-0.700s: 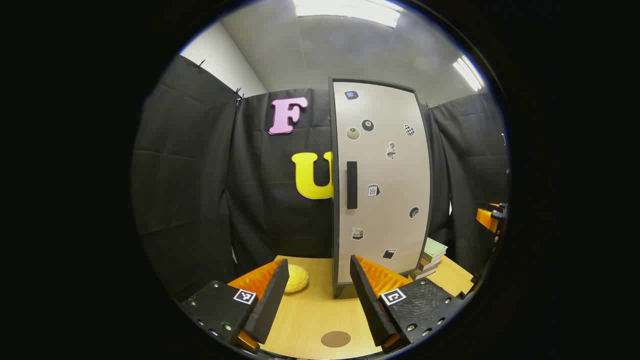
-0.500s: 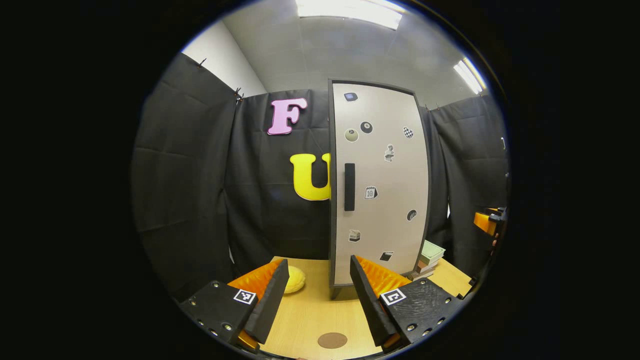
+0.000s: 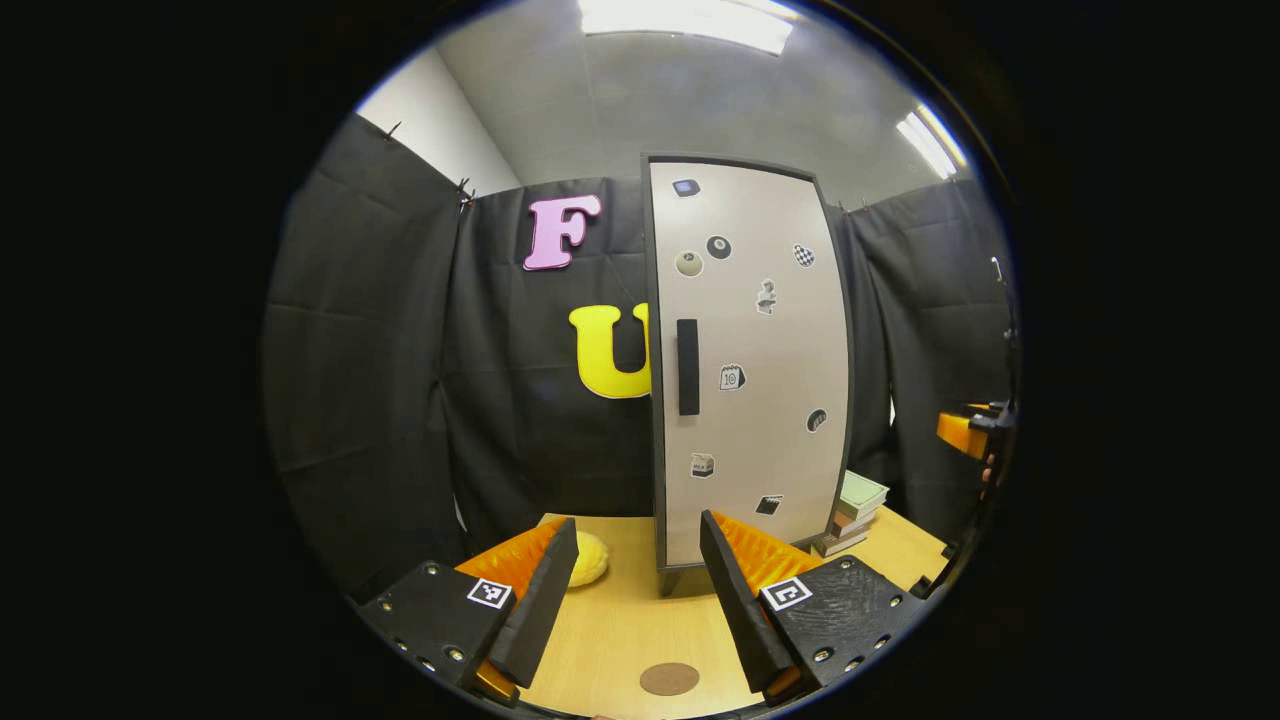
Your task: Open the cabinet door with the right hand, grasp the bottle in the cabinet with the left hand and place it on the coaster, then close the cabinet door with the right hand.
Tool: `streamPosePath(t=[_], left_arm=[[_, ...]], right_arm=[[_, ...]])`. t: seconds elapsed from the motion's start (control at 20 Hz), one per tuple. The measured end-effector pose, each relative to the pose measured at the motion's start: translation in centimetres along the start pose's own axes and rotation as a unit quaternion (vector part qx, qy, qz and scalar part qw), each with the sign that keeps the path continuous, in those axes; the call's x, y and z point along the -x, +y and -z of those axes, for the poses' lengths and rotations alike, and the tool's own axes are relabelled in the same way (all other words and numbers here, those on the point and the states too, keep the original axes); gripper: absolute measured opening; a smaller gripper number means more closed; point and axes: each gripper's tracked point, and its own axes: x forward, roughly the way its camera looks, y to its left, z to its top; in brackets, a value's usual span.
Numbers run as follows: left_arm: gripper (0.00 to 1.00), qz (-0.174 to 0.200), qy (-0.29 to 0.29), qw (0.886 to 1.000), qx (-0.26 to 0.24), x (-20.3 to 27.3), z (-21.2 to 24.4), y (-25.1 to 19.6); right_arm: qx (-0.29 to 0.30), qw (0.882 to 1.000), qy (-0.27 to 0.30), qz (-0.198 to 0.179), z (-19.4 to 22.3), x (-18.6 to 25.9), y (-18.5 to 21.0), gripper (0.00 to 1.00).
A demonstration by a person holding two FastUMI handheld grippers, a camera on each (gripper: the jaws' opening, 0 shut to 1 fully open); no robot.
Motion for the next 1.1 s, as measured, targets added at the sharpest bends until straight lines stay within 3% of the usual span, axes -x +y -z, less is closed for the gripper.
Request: streamPosePath(t=[0.55, 0.8, 1.1], left_arm=[[0.72, -0.009, 0.009, 1.0, 0.011, 0.0, 1.7, 0.6], [0.72, -0.024, 0.015, 1.0, 0.007, 0.8, 3.0, 1.1], [0.72, -0.05, 0.022, 0.998, 0.018, 1.9, 4.1, 2.7]], right_arm=[[0.004, 1.0, -0.006, -0.014, -0.6, -1.5, 2.2, 0.97], [0.009, 0.999, -0.01, -0.044, -1.8, -3.0, 4.7, 0.97], [0.022, 0.996, -0.025, -0.082, -6.1, -6.5, 9.6, 0.97]])
